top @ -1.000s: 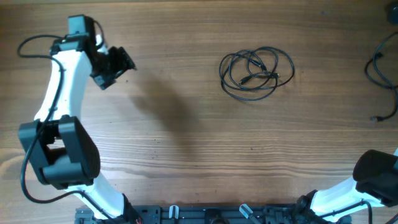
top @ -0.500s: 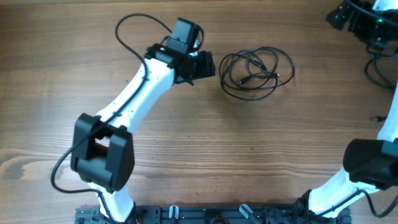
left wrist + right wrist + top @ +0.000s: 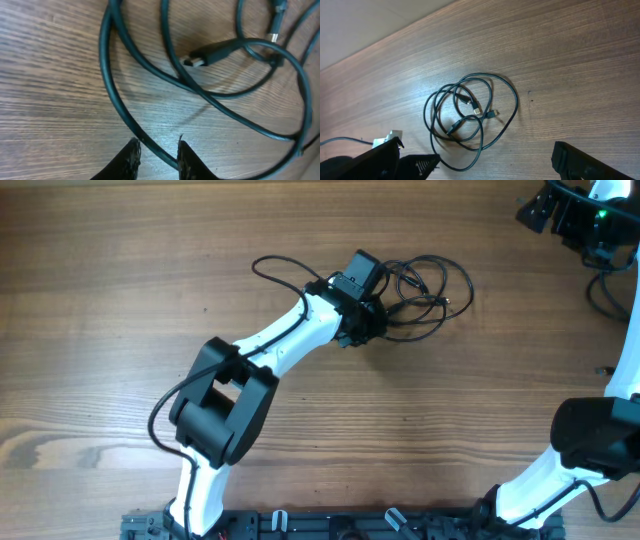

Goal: Untangle cables
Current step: 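Reach the left gripper to the remaining cable coil and grasp it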

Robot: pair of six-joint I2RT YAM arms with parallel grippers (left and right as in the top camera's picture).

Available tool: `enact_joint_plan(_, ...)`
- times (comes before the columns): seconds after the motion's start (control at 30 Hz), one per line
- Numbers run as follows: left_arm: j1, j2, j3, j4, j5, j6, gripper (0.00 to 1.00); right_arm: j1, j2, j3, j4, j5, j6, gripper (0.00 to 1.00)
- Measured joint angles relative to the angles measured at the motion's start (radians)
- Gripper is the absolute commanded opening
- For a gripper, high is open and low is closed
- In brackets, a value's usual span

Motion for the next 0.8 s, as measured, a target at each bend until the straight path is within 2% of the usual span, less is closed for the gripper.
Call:
enact_joint_plan(0.13, 0.002, 0.024, 0.0, 0.026, 0.02, -0.028, 0.38, 0.002, 0.0, 0.0, -0.001, 0.0, 0.0, 1.0)
enact_joint_plan(0.23, 0.002, 0.038, 0.0, 0.031, 0.029, -0.045, 0.36, 0.006, 0.001, 0.0, -0.002, 0.0, 0.0, 1.0)
enact_joint_plan(0.3, 0.002, 0.056, 0.0, 0.039, 0.031, -0.053, 0.19, 0.007, 0.001, 0.0, -0.005, 0.0, 0.0, 1.0)
enact_joint_plan(0.33, 0.002, 0.068, 0.0, 0.047, 0.029, -0.055, 0.04, 0.007, 0.001, 0.0, -0.007, 0.0, 0.0, 1.0)
enact_joint_plan(0.47, 0.009, 0.074, 0.0, 0.059, -0.028, -0.046, 0.04, 0.007, 0.001, 0.0, -0.009, 0.0, 0.0, 1.0)
enact_joint_plan(0.67, 0.035, 0.043, 0.0, 0.06, -0.055, 0.163, 0.04, 0.036, 0.003, 0.0, -0.005, 0.0, 0.0, 1.0)
enact_joint_plan(0.8, 0.039, -0.106, 0.0, 0.003, -0.099, 0.347, 0.04, 0.082, 0.003, 0.0, 0.006, 0.0, 0.0, 1.0)
